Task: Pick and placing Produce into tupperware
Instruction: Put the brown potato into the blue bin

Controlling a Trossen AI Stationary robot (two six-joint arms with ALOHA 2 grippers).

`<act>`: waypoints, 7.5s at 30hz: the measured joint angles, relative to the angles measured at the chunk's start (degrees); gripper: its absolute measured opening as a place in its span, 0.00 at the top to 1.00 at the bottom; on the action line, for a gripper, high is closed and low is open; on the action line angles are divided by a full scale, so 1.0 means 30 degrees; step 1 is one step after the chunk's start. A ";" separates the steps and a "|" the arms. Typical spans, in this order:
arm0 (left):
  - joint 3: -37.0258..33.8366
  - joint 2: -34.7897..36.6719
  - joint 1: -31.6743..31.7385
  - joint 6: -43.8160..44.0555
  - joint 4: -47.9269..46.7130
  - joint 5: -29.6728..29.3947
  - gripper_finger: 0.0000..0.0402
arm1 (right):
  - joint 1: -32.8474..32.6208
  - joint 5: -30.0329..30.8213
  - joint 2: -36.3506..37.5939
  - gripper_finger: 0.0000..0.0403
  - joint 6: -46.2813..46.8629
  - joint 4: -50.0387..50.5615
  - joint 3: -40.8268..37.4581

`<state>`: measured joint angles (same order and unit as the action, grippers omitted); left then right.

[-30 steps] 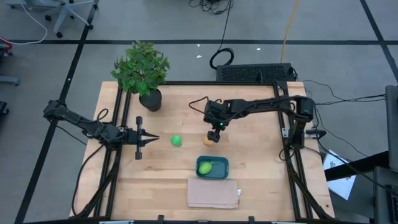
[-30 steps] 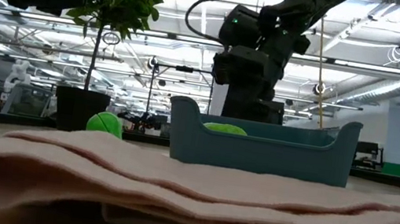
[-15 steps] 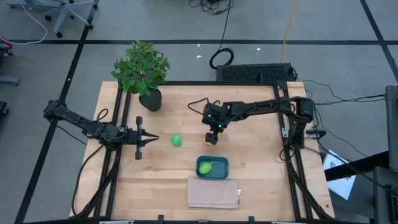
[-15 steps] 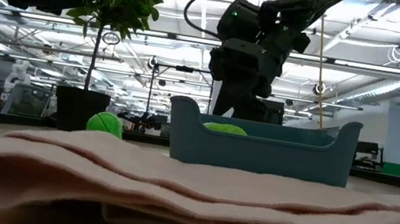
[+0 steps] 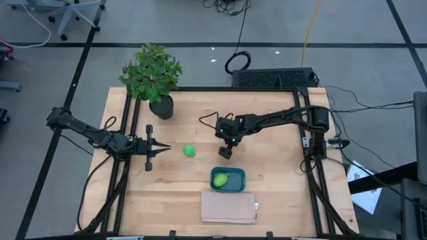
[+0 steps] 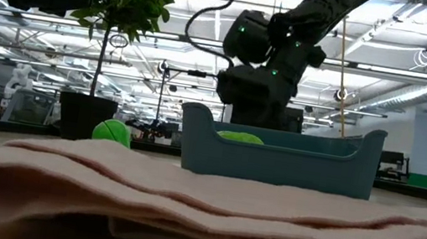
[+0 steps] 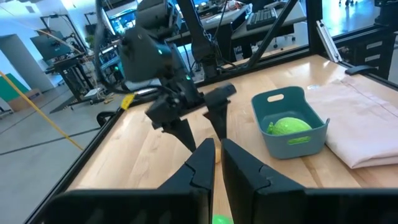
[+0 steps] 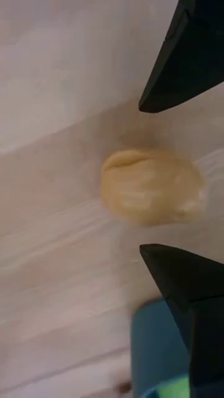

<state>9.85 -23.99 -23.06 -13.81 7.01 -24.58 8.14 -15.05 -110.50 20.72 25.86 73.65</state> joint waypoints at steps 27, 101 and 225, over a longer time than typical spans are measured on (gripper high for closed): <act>0.0000 0.0000 -0.0001 0.0275 -0.0423 -0.0034 0.92 | -0.0020 0.0080 -0.0700 0.44 -0.1536 -0.0180 -0.0007; 0.0007 0.0000 0.0004 0.1060 0.0190 -0.0328 0.92 | -0.2213 0.0085 1.4981 0.55 -0.2104 -0.6655 -0.9690; 0.0007 0.0000 0.0004 0.0840 -0.0418 -0.0321 0.92 | -0.7463 0.3031 0.0349 0.55 -1.0331 0.1577 0.1035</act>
<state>9.87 -23.99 -23.05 -11.29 5.75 -25.54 -14.25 -5.96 -109.45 -10.27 30.59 76.75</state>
